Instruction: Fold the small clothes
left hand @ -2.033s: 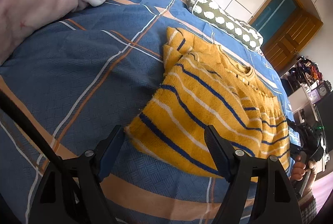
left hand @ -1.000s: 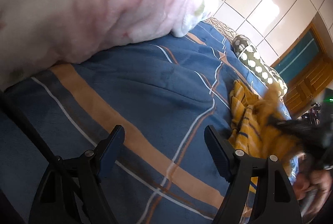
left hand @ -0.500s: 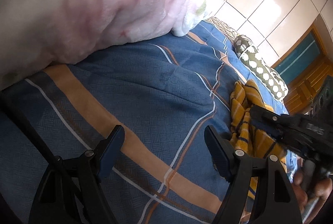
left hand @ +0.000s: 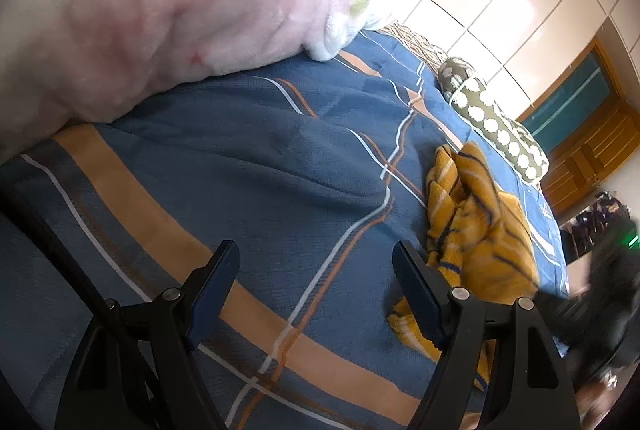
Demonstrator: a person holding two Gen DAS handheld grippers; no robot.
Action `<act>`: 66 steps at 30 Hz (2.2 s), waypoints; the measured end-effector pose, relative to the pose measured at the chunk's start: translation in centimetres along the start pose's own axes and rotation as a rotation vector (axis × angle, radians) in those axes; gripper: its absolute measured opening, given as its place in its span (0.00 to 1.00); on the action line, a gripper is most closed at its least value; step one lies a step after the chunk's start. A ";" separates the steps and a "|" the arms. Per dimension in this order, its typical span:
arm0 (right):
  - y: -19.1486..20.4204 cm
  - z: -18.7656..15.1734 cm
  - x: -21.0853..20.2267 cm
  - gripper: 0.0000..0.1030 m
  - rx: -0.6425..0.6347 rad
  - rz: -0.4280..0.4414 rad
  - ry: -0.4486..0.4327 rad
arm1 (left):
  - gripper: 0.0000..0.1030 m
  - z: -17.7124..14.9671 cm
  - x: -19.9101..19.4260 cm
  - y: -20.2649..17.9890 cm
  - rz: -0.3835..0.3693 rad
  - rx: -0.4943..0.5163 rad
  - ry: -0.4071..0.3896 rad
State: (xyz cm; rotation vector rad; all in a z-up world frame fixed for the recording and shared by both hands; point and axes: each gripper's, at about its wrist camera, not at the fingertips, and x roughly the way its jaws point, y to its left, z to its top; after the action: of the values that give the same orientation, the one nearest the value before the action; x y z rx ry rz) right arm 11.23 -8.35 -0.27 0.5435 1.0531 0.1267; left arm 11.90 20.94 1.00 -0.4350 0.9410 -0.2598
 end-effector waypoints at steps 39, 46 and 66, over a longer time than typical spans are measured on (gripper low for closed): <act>-15.0 -1.3 -5.4 0.60 0.289 0.196 -0.169 | 0.66 -2.5 9.2 -12.0 -0.234 0.359 0.252; -13.8 -0.2 -9.3 0.30 0.286 0.294 -0.261 | 0.29 -3.6 6.7 -15.2 -0.381 0.373 0.235; -11.5 -6.8 -12.0 0.14 0.156 0.028 -0.180 | 0.48 -3.7 1.5 -11.6 -0.254 0.336 0.125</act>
State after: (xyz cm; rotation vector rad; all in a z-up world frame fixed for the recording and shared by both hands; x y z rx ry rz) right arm -2.31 -19.99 1.10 0.6978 0.8843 0.0199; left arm 9.34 9.21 3.44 -0.2286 0.9424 -0.6723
